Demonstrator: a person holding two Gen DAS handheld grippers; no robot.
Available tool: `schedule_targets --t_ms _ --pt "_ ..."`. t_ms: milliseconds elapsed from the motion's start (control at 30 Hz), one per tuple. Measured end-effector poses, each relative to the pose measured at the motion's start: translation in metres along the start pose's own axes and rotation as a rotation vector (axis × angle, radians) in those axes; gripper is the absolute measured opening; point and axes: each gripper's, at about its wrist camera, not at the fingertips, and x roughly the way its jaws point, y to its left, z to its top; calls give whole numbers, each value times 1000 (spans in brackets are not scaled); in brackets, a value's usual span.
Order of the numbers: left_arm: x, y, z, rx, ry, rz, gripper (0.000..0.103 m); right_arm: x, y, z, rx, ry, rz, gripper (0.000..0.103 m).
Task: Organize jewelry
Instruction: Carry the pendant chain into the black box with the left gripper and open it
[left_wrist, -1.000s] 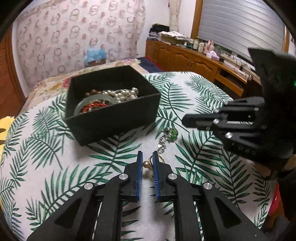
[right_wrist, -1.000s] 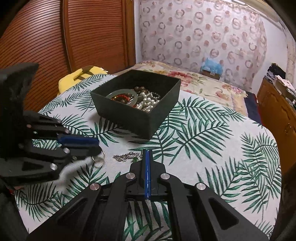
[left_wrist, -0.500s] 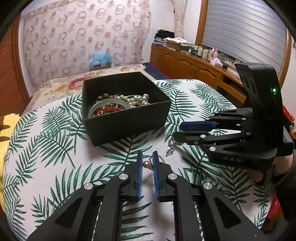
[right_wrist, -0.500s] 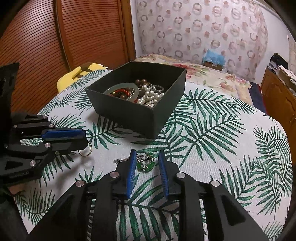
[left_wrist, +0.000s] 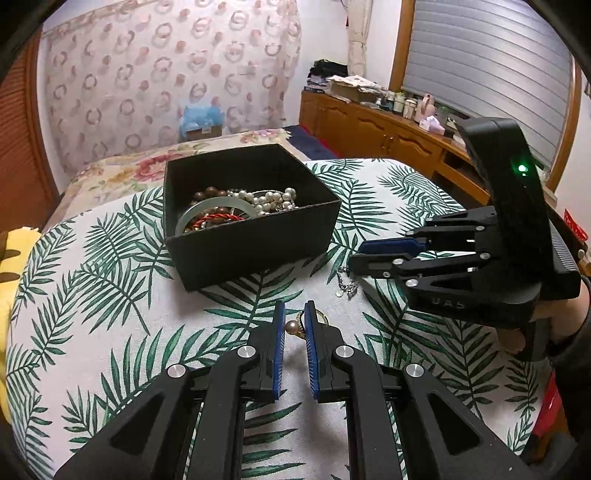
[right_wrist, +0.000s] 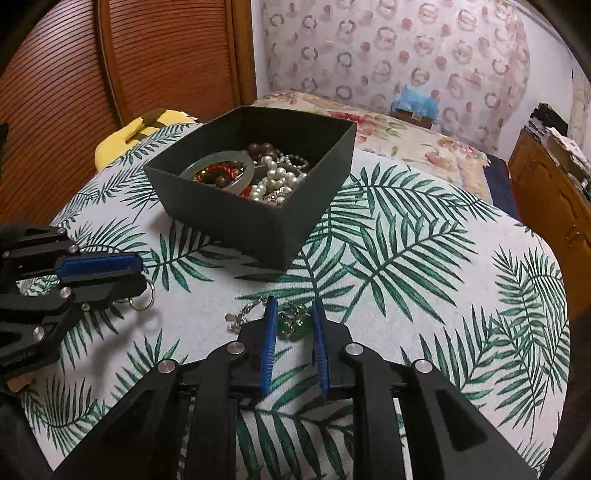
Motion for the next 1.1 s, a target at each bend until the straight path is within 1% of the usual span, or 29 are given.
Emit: schedule_targets --t_ms 133,400,700,900,1100 --pt "-2 0 2 -3 -3 3 9 -2 -1 -2 3 -8 22 17" --pt "-15 2 14 -7 -42 22 9 -29 4 -1 -26 -84 7 17" --pt "-23 19 41 -23 -93 53 9 -75 8 27 -48 -210 13 17" --pt "-24 33 60 -44 -122 82 10 -91 11 54 -64 -269 9 17" --pt "-8 44 71 -58 -108 90 10 -96 12 78 -61 -309 17 17"
